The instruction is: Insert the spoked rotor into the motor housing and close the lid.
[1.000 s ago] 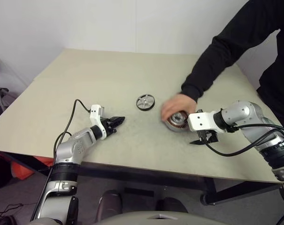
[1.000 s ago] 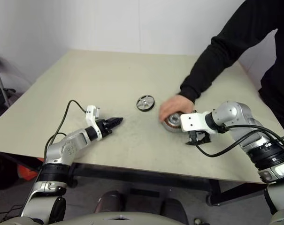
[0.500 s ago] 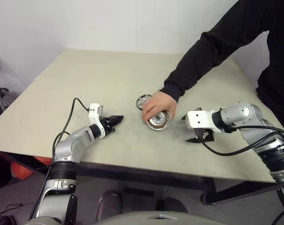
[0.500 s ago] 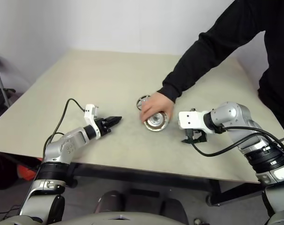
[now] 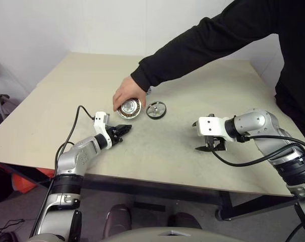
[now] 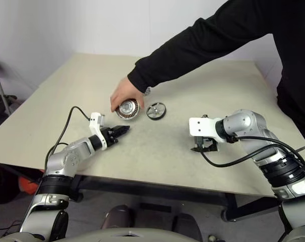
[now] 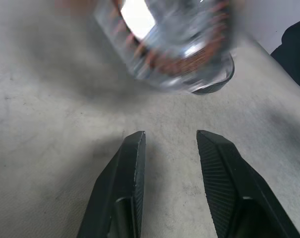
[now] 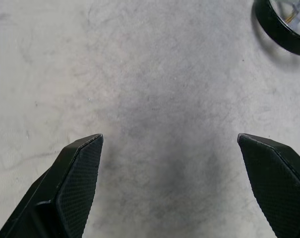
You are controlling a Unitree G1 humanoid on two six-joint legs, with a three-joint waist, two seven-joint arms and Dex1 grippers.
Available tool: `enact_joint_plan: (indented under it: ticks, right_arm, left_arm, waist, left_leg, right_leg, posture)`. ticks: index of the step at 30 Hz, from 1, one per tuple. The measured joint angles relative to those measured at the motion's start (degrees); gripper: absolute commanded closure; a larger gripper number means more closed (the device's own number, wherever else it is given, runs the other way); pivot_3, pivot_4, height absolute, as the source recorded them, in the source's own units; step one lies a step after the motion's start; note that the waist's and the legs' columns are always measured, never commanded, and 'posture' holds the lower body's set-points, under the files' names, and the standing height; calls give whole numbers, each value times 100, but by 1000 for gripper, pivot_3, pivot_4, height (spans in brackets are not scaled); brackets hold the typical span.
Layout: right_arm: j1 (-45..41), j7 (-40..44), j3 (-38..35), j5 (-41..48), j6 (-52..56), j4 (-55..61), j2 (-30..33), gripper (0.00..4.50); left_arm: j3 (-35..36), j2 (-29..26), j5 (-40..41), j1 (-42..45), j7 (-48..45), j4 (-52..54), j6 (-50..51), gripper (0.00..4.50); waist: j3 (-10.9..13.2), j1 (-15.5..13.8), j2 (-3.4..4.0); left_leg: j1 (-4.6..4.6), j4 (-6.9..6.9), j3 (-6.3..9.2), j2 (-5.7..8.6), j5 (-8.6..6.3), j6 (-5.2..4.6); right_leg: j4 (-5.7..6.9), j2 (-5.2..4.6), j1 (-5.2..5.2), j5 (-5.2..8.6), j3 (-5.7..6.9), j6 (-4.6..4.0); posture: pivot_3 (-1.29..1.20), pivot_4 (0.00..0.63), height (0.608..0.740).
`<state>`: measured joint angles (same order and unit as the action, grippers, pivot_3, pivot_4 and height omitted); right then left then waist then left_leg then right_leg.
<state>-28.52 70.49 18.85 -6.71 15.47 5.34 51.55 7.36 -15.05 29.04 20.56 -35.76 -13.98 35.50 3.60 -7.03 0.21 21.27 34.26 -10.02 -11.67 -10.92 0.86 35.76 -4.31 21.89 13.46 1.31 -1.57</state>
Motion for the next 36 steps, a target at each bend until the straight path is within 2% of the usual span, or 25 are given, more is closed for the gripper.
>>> enact_joint_plan:
  ticks: [13, 15, 17, 20, 28, 36]
  right_arm:
    - [-41, -199, 2, -4, 161, -8, -434, 28]
    - [-148, -476, -90, 69, 282, -91, -829, 28]
    - [-353, -924, -319, 307, 638, -258, -1497, 28]
    - [-604, -1338, -628, 617, 1181, -508, -1942, 28]
    - [-693, -2313, -1443, 1419, 2709, -787, -2930, 28]
    - [-684, -2958, -1585, 1594, 3029, -550, -3045, 28]
  left_arm:
    - [295, -421, 116, -209, -125, 121, 40, 2741]
    - [362, -430, 153, -282, -119, 320, 63, 2741]
    - [366, -394, 195, -271, -87, 639, 34, 2741]
    - [353, -395, 168, -233, -39, 1034, -206, 2741]
    - [-96, -677, -499, -75, -69, 1092, -868, 2741]
    - [-707, -931, -1283, 327, -312, 348, -1407, 2741]
  waist:
    - [0, 9, 0]
    - [1, 37, -1]
    - [1, 115, -1]
    - [0, 129, -1]
    - [0, 150, -1]
    - [0, 145, -1]
  left_leg:
    - [1, -2, 0, -1, 1, 2]
    - [-1, -2, -1, -4, 2, 5]
    - [4, -2, 0, -2, 6, 11]
    - [4, -3, 2, 1, 6, 11]
    - [13, -8, 2, -1, 19, 33]
    - [13, -13, 2, 0, 25, 45]
  right_leg:
    - [1, 1, 2, 0, 0, 0]
    - [4, 3, 6, 0, -1, 0]
    - [13, 3, 12, -1, -1, -1]
    - [7, 1, 5, -1, 2, -1]
    - [3, 5, 18, -1, 2, -1]
    - [3, 4, 19, -1, 2, 1]
  posture:
    - [0, 0, 740]
    - [0, 0, 740]
    - [0, 0, 740]
    - [0, 0, 740]
    - [0, 0, 740]
    - [0, 0, 740]
